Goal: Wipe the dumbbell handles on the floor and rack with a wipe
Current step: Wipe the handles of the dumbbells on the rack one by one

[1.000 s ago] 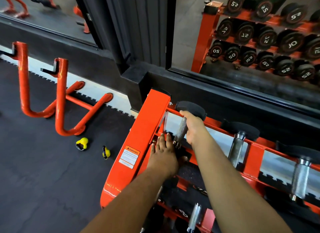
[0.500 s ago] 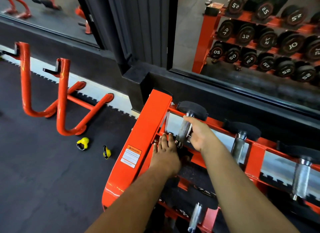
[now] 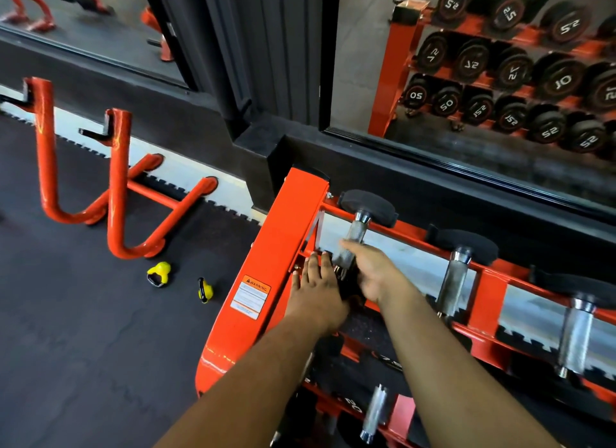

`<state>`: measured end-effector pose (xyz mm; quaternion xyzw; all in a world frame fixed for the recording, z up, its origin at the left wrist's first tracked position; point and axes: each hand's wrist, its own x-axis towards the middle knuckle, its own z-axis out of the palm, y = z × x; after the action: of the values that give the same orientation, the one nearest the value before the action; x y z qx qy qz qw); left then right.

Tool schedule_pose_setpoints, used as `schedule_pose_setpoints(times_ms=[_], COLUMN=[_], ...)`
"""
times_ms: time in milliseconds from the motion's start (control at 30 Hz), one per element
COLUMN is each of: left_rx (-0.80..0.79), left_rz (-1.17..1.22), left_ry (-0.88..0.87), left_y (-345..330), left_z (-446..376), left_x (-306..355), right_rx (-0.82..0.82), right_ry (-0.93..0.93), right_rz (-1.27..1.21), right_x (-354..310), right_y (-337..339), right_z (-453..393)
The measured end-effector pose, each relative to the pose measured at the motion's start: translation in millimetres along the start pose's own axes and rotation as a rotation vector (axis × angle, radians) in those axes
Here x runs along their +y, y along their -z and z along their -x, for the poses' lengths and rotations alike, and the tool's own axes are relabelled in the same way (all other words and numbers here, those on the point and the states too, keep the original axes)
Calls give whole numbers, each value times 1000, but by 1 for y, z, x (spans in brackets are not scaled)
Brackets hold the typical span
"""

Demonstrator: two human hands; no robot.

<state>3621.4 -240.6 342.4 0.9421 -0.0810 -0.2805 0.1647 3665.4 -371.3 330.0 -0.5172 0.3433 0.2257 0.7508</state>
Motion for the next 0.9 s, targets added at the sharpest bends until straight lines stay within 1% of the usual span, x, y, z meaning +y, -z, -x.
schedule_pose_setpoints(times_ms=[100,200,400,467,533,567,600,633,700,733,767,833,867,900], left_rx=[-11,12,18,26,26,30,29,26,31,39,42,40,42,45], left_rz=[-3,20,31,36,36,36,40,46,55,60,65,75,77,77], left_ry=[0,2,-4,-8,-10,-10,-10,-12,-15,-15,-17,-22,-23,-26], left_y=[1,-2,-1,-1,-2,-2,-3,-2,-3,-3,-3,-3,-4,-5], left_z=[0,-2,0,0,0,0,-1,-1,-1,0,0,0,0,0], left_x=[0,-1,-1,-1,-1,-1,-2,-2,-2,-2,-2,-2,-3,-3], right_rx=[-8,27,120,73,8,-22,-26,12,121,169,213,251,265,298], right_ry=[-2,82,209,162,93,105,141,182,254,273,267,290,342,444], right_rz=[37,62,-185,-153,-45,-14,-45,-134,-313,-348,-292,-48,107,307], right_x=[0,9,-12,-6,7,10,9,3,-10,-13,-9,10,23,32], right_y=[4,23,-1,2,12,17,20,18,11,6,2,3,6,11], right_z=[5,9,-8,-5,3,7,5,2,-8,-11,-12,-4,4,13])
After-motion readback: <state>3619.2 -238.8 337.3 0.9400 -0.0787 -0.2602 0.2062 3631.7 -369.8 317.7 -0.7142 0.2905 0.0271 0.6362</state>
